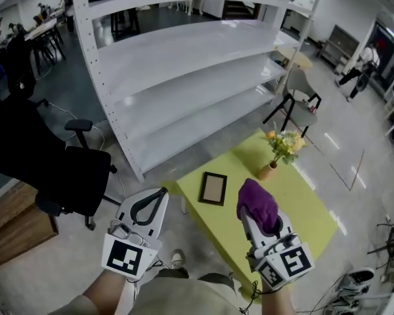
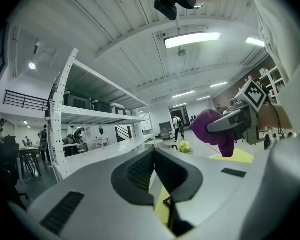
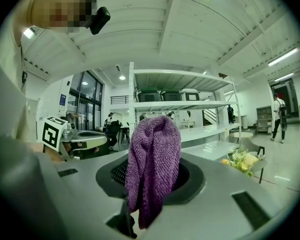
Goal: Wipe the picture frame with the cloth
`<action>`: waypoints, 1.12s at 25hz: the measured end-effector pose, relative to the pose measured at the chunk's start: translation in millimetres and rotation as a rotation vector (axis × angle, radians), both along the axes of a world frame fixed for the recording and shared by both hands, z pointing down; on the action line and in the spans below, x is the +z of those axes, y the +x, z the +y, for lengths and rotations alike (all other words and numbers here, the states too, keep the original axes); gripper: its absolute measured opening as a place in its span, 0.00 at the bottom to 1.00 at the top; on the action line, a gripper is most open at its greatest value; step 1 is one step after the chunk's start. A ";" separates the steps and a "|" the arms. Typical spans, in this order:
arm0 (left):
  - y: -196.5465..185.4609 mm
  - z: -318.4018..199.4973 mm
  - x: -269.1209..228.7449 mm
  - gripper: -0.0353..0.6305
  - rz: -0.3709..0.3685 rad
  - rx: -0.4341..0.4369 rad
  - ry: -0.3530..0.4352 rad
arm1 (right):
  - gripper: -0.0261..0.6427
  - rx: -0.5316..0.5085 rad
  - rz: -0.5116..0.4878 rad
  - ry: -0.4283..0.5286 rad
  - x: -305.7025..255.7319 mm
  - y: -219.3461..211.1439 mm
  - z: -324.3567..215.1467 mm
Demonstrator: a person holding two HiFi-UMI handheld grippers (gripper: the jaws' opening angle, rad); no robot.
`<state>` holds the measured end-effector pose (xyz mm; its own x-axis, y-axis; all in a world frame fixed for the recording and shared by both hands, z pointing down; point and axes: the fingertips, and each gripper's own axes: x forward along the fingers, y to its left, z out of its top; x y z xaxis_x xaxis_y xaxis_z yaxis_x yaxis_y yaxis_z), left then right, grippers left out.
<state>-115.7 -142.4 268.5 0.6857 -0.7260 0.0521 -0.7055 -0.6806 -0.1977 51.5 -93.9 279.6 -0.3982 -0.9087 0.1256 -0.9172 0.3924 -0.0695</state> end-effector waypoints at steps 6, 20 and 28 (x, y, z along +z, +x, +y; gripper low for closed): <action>0.9 -24.2 1.9 0.06 0.004 -0.008 0.000 | 0.22 0.004 0.010 -0.015 5.5 4.9 -27.4; 48.4 -60.3 33.3 0.06 -0.043 -0.042 -0.060 | 0.22 -0.193 0.115 -0.153 50.4 34.4 -85.3; 77.8 -95.9 85.4 0.06 -0.092 -0.004 -0.123 | 0.22 -0.271 0.181 -0.257 103.3 28.2 -143.7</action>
<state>-37.9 -238.3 353.9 0.6714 -0.7127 0.2032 -0.6909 -0.7011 -0.1764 79.7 -237.7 382.9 -0.5691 -0.7043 0.4244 -0.7898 0.6118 -0.0439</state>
